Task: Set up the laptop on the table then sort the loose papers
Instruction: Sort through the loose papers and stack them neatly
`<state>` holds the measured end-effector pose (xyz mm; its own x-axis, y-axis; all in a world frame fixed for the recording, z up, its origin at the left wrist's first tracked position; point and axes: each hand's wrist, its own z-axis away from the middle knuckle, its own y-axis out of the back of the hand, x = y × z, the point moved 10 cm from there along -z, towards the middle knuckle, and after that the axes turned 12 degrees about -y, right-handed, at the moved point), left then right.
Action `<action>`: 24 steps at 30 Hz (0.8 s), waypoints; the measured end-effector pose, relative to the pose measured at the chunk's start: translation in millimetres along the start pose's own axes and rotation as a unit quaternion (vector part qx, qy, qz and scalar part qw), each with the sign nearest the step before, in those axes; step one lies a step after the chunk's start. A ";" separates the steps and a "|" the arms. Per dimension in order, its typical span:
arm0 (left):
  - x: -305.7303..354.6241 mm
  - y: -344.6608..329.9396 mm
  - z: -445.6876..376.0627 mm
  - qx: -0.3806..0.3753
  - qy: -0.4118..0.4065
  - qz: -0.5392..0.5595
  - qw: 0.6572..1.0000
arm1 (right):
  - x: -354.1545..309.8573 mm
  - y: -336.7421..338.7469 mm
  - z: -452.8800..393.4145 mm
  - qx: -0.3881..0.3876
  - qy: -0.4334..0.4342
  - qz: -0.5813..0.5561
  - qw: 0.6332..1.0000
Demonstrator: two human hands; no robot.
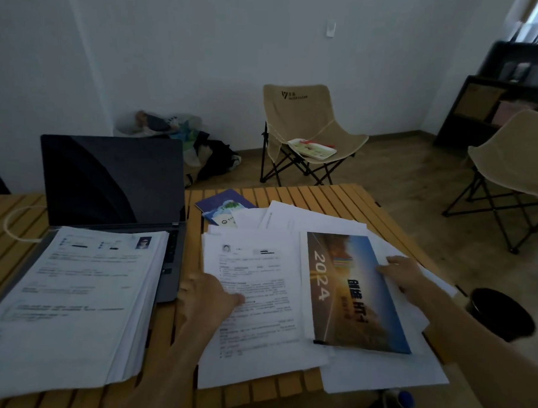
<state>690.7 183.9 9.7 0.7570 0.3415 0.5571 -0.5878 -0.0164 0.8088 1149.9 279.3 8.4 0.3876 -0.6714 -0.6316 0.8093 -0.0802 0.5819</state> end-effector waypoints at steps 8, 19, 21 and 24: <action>-4.7 -7.0 -7.9 -0.034 -0.003 0.363 0.931 | -1.6 0.7 12.5 0.018 0.035 -0.022 0.999; 87.3 115.1 -1.0 0.096 -0.203 0.409 0.884 | 1.7 -3.3 14.5 0.019 0.059 -0.022 0.998; 110.1 95.3 -5.1 0.033 -0.195 0.501 0.843 | 3.1 -1.6 13.5 0.018 0.060 -0.029 0.998; 134.6 26.4 -15.8 -0.022 -0.170 0.446 0.879 | 3.2 -0.7 9.1 0.002 0.080 -0.050 0.996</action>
<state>772.5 244.2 103.1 0.0278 -0.0896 0.9956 -0.9951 -0.0966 0.0191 1146.5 270.5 10.6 0.3702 -0.5341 -0.7601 0.8457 -0.1447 0.5136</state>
